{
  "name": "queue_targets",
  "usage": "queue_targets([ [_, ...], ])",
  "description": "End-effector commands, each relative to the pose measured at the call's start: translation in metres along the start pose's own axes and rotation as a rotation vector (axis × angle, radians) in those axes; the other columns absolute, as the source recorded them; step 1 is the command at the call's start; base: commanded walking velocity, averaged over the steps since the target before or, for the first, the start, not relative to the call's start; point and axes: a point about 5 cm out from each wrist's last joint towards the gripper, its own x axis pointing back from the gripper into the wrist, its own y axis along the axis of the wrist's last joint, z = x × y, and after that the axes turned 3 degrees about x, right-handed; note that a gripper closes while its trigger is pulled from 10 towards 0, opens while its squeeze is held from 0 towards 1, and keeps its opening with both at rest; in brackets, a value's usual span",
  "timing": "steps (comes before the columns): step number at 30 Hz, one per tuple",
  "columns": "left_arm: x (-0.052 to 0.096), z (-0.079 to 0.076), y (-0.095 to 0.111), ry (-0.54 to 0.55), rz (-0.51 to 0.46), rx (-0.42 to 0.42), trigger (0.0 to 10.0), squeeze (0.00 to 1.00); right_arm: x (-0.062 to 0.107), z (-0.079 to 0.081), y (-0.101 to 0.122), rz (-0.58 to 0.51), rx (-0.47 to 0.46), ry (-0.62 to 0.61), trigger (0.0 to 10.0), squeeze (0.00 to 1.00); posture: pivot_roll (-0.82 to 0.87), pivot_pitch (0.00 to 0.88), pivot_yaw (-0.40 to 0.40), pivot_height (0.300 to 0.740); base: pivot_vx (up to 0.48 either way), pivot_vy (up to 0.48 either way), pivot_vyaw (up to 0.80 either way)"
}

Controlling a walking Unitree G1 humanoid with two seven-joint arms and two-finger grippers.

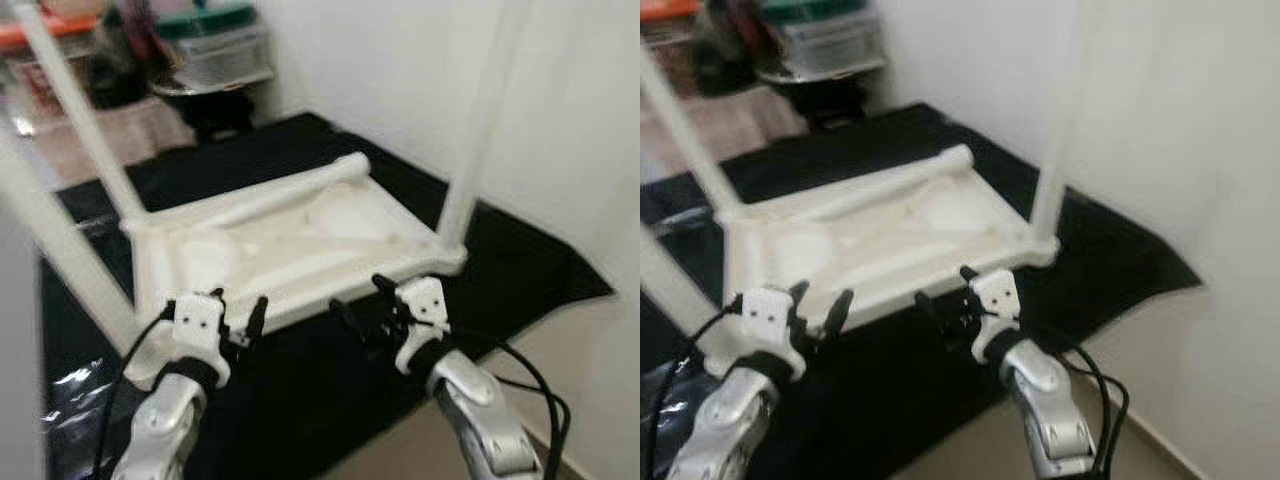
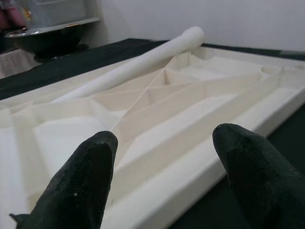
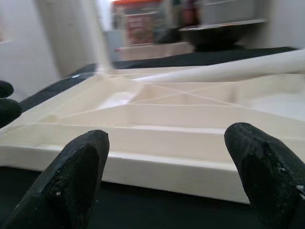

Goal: Building children table

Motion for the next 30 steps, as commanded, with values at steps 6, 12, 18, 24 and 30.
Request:
queue_targets([
  [6,-0.0011,-0.0019,-0.0028,-0.029,0.016,-0.006,10.0,0.00,0.0011,0.0036,-0.0027,-0.005,-0.022,0.019,10.0,0.00,0.00,0.085,0.028,0.740,0.000,-0.451,0.00],
  [12,-0.0013,-0.0027,-0.0042,-0.031,0.017,0.004,10.0,0.00,0.0013,0.0044,-0.0042,0.005,-0.010,0.031,10.0,0.00,0.00,0.081,0.029,0.740,0.000,-0.452,0.00],
  [18,-0.0018,-0.0045,-0.0031,-0.044,0.007,0.005,10.0,0.00,-0.0006,0.0117,-0.0070,0.049,0.054,0.110,10.0,0.00,0.00,0.078,0.025,0.740,0.000,-0.075,0.67],
  [24,-0.0020,-0.0040,-0.0028,-0.040,0.008,0.002,10.0,0.00,-0.0009,0.0122,-0.0068,0.050,0.060,0.120,10.0,0.00,0.00,0.082,0.028,0.740,0.000,0.000,0.80],
  [30,-0.0028,-0.0036,-0.0024,-0.043,0.011,0.004,10.0,0.00,-0.0019,0.0120,-0.0062,0.055,0.071,0.129,10.0,0.00,0.00,0.087,0.033,0.740,0.000,0.000,0.80],
])
